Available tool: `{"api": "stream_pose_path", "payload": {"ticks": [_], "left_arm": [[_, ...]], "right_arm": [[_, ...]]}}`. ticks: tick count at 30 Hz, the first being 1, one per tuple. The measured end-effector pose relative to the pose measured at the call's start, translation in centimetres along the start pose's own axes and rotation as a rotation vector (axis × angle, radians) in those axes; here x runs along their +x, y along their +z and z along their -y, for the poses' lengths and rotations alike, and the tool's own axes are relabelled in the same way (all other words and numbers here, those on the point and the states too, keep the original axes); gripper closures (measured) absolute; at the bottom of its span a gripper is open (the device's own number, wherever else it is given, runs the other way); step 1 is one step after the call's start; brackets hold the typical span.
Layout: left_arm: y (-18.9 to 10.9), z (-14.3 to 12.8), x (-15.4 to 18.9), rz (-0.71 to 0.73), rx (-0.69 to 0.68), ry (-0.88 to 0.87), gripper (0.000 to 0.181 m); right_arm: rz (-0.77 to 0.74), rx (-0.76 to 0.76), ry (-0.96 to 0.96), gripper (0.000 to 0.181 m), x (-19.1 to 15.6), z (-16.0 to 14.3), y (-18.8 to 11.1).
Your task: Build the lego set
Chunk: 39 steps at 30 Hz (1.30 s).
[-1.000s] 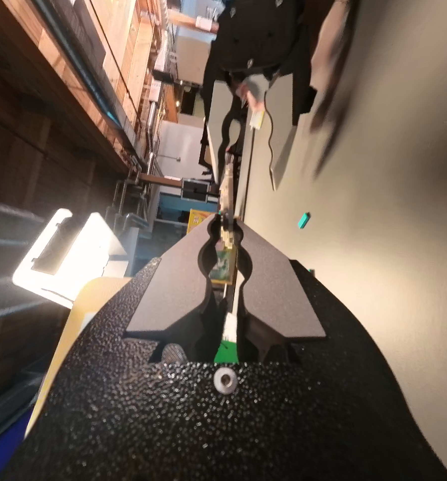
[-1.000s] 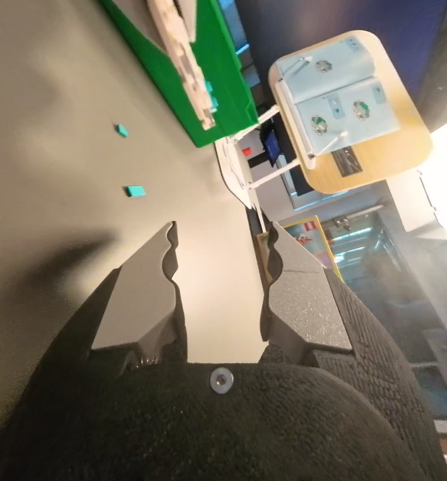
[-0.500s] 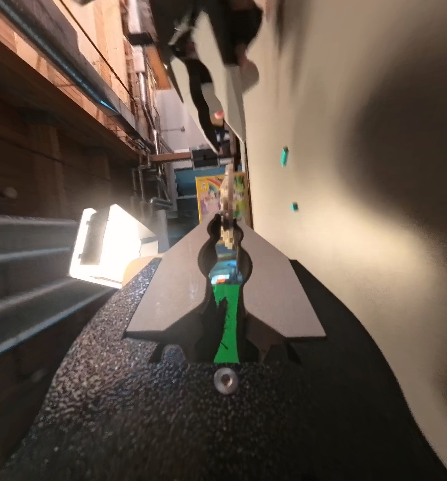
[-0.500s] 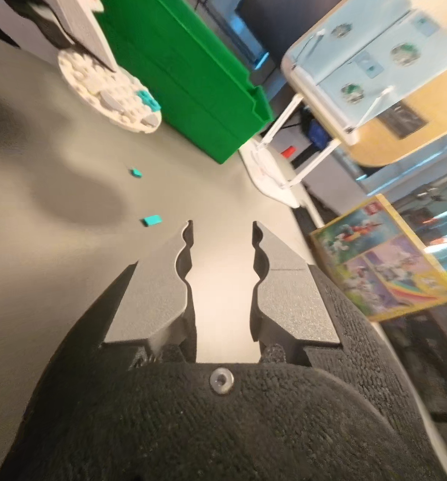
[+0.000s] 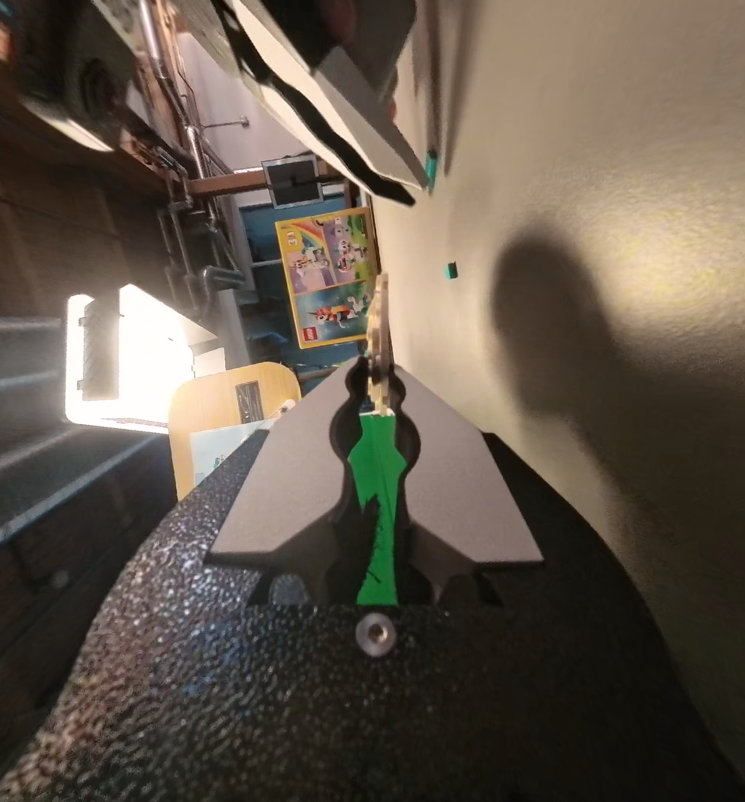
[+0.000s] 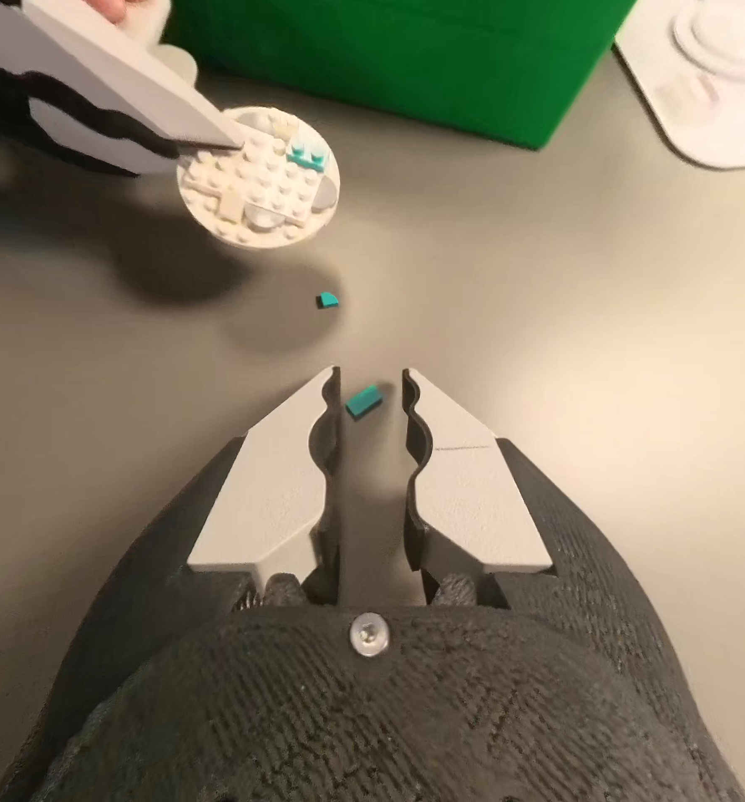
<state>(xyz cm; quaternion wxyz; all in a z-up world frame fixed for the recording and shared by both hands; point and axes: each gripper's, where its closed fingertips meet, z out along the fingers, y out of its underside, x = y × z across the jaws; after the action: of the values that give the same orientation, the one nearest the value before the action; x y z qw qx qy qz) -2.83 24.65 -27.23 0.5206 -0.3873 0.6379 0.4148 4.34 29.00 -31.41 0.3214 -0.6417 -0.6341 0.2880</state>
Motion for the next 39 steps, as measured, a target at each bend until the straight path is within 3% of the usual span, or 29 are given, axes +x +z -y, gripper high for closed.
{"api": "stream_pose_path", "payload": {"ticks": [12, 32, 39], "left_arm": [[0.2, -0.2, -0.4, 0.012, -0.021, -0.024, 0.175], [0.5, 0.3, 0.3, -0.014, -0.009, -0.037, 0.175], [1.0, -0.1, -0.3, 0.009, -0.096, -0.119, 0.175]], "right_arm": [[-0.162, -0.026, 0.170, 0.162, -0.1, -1.4, -0.7], [-0.263, -0.059, 0.143, 0.175, 1.0, -1.4, -0.6], [-0.279, -0.066, 0.150, 0.176, 1.6, -1.6, -0.8]]}}
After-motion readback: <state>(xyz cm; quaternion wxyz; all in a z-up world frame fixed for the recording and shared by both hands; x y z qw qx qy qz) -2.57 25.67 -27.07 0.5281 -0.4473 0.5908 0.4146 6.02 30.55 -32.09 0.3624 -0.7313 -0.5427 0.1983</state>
